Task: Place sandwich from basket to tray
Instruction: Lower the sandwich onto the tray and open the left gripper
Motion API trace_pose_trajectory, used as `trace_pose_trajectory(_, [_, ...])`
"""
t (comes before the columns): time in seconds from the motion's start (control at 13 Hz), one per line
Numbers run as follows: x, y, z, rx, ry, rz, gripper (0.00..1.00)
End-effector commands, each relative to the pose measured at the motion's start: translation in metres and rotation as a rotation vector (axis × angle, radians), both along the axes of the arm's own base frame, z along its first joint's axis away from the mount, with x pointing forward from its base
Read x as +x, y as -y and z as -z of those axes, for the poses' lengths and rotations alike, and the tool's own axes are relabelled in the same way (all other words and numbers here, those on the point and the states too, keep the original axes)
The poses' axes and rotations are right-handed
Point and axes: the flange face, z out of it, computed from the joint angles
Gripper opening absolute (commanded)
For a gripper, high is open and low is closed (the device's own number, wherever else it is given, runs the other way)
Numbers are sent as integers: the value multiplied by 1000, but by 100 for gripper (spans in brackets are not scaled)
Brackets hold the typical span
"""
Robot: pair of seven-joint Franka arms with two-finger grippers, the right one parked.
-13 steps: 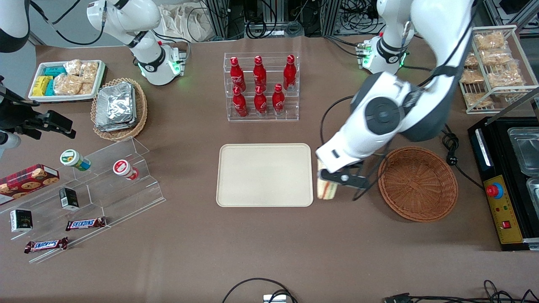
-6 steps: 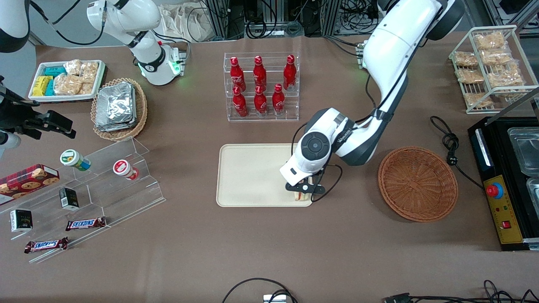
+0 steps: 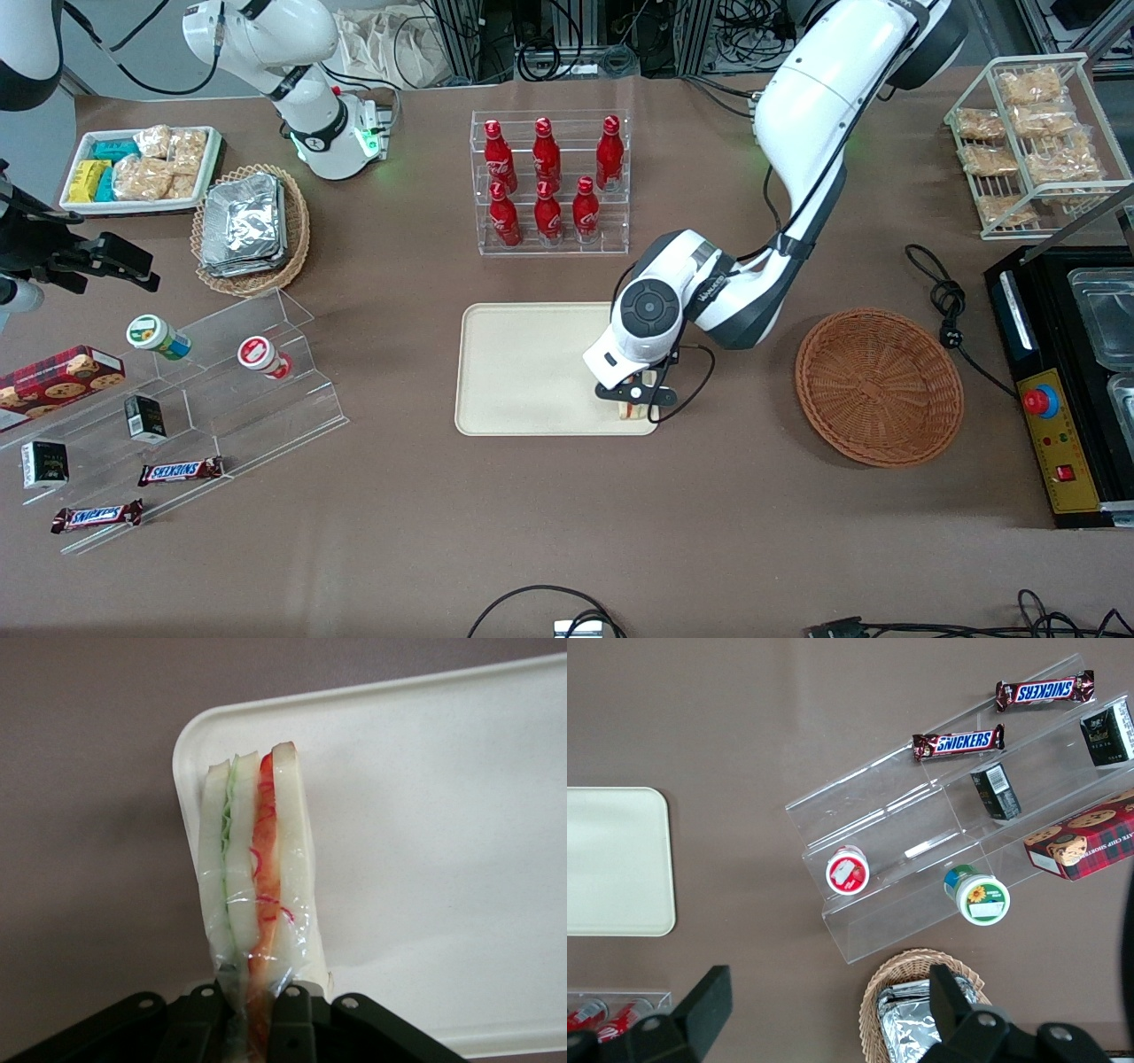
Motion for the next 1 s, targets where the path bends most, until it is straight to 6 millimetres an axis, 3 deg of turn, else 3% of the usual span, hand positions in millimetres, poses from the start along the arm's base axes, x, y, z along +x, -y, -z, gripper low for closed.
trace_pose_trajectory(0.0, [2,1,11,33,24,-8,10])
trace_pose_trajectory(0.08, [-1,5,12,33,24,-2,39])
trace_pose_trajectory(0.15, [-2,6,12,33,25,-1,99])
trace_pose_trajectory(0.38, [5,-2,5,35,43,-21,100])
trace_pose_trajectory(0.46, [13,-10,-12,29,65,-40,100])
trace_pose_trajectory(0.77, [12,-30,-94,-38,127,-94,100])
trace_pose_trajectory(0.92, [19,-57,-135,-89,144,-173,100])
